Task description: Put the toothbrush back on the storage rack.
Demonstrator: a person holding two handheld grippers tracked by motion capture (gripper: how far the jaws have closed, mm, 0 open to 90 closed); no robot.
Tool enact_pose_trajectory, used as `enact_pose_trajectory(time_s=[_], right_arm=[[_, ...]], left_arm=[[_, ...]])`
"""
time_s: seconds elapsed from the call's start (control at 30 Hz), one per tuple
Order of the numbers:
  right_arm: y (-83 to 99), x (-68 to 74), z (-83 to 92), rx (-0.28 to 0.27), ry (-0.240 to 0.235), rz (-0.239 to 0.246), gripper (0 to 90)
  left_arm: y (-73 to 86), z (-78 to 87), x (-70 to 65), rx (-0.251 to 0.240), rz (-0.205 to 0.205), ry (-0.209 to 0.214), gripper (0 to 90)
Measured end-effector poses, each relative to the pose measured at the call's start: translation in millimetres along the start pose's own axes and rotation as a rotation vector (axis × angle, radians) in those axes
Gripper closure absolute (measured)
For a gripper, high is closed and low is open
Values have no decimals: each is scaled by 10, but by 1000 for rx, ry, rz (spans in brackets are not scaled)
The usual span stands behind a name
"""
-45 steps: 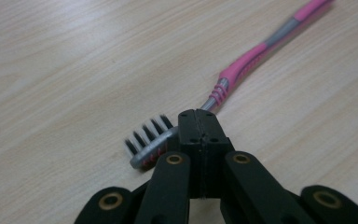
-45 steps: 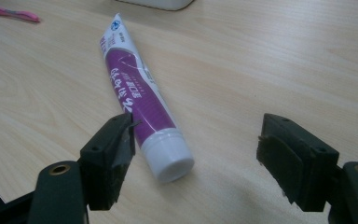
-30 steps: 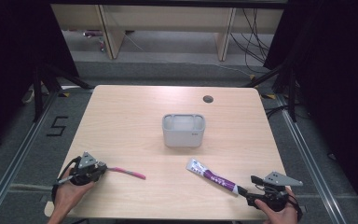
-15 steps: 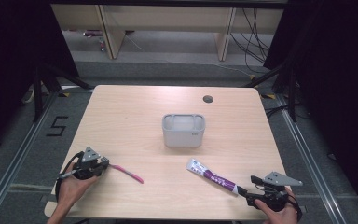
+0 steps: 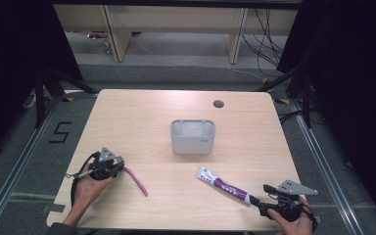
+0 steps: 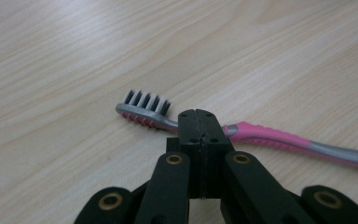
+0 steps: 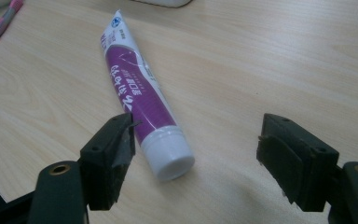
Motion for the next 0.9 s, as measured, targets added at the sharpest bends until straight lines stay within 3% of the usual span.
enact_pose_trajectory(time_s=[0.33,0.63,0.87,0.9], right_arm=[[6,-5,24,22,5,8,280],[8,-19,40,28,23,10,280],[5,-9,22,12,12,-3,280],[-1,-21,12,4,7,15,280]], left_arm=[[-125,-152,-90,1,2,32,897],[-174,-188,-89,11,11,40,896],[-180,-111,-82,24,62,48,840],[-186,-90,-101,29,81,56,803]])
Point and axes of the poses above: each handheld gripper's, and its own axes: z roughly backward along the jaws, y roughly out of its underside, x roughly to its left, the point moved 9 cm from there along -z, roughly forward along the jaws, and after that the axes turned 12 degrees about -x, right-handed, at the moved point
